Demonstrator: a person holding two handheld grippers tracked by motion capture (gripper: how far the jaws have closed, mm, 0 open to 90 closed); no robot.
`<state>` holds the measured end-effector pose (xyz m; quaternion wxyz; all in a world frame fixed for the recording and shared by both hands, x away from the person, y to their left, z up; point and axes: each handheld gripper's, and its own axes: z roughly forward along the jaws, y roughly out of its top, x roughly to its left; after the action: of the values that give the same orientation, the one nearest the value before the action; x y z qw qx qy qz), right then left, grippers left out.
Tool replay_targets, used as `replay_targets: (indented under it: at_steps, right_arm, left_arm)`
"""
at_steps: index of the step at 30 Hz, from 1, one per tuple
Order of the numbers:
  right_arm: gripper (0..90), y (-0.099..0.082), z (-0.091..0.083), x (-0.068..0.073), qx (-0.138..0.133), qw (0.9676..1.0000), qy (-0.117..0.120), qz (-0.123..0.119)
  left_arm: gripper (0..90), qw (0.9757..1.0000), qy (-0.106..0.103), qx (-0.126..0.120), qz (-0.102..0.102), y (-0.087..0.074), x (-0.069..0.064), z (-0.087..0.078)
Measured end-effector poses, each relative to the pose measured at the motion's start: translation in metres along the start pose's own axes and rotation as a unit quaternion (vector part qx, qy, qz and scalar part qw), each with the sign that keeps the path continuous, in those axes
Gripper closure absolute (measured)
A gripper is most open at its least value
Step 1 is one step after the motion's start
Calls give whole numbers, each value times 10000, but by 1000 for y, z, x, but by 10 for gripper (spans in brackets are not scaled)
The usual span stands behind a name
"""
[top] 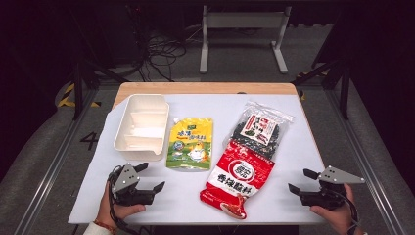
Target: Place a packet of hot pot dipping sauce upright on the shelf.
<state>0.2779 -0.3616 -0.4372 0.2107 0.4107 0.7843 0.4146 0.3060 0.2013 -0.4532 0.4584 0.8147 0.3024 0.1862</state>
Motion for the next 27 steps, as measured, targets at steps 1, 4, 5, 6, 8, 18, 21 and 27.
replay_targets:
  at_steps: [1, 4, 5, 6, 8, 18, 21, 27]
  right_arm:
    - [206, 0, 1, 0, 10, 10000, 47, 15]
    - [206, 1, 1, 1, 21, 10000, 67, 0]
    - [206, 1, 2, 1, 15, 10000, 73, -38]
    - [207, 2, 2, 2, 13, 9999, 91, -43]
    - [214, 5, 4, 4, 15, 9999, 146, -70]
    - [238, 20, 13, 13, -49, 9987, 500, -113]
    - [241, 25, 14, 17, -80, 9983, 546, -159]
    - [244, 42, 26, 25, -148, 9964, 798, -243]
  left_arm:
    - [163, 9999, -52, 57, 79, 0, -3, 2]
    - [164, 9998, -79, 135, 126, 0, -5, 4]
    - [164, 9997, -102, 163, 143, 0, -5, 5]
    - [164, 9997, -88, 181, 147, -1, -6, 5]
    - [168, 9996, -89, 204, 165, -1, -7, 5]
    - [190, 9998, -45, 196, 78, -5, -8, -2]
    - [192, 9997, -31, 243, 72, -6, -9, -2]
    - [199, 9995, -29, 321, 7, -8, -11, -3]
